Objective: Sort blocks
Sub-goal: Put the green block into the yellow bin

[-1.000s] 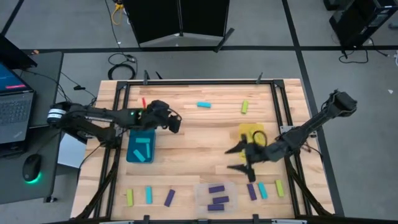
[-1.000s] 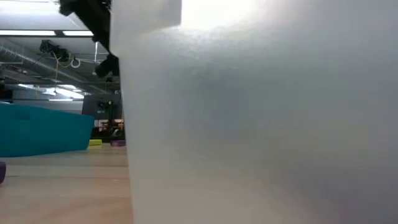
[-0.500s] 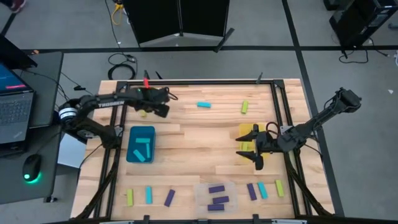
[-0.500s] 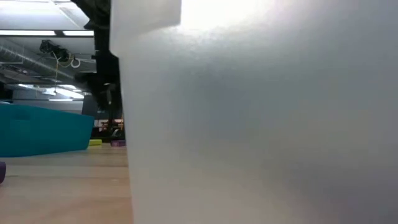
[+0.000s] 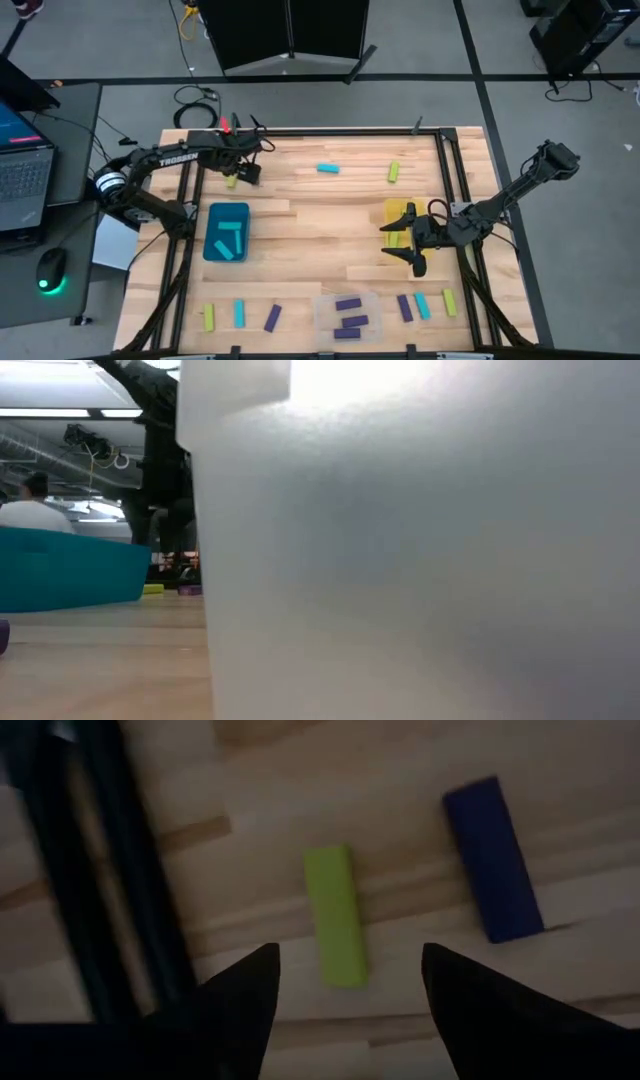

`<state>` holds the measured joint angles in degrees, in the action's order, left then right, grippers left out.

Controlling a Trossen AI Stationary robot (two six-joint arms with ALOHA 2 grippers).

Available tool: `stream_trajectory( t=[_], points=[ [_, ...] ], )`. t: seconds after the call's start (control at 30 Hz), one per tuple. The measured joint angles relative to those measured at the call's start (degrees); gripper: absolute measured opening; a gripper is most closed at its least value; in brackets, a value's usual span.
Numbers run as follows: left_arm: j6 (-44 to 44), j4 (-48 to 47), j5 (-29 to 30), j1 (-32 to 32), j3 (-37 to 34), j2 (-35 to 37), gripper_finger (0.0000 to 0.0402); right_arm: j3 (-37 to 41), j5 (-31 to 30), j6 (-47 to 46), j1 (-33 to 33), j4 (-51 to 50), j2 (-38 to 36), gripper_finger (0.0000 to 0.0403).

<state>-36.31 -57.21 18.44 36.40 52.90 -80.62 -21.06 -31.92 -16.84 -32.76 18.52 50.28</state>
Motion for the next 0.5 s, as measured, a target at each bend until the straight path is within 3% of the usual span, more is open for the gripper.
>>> stream_trajectory(
  t=[0.27, 0.5],
  points=[
    [1.73, 6.46, -3.56, 3.74, -6.62, -0.43, 0.0297, 0.00, 0.02, 0.29, -0.12, 0.28, 0.00, 0.0281],
    [3.18, 14.15, -6.68, 4.99, -12.40, -0.82, 0.0308, 0.00, 0.04, 0.39, -0.12, 0.29, 0.00, 0.0276]
  ],
)
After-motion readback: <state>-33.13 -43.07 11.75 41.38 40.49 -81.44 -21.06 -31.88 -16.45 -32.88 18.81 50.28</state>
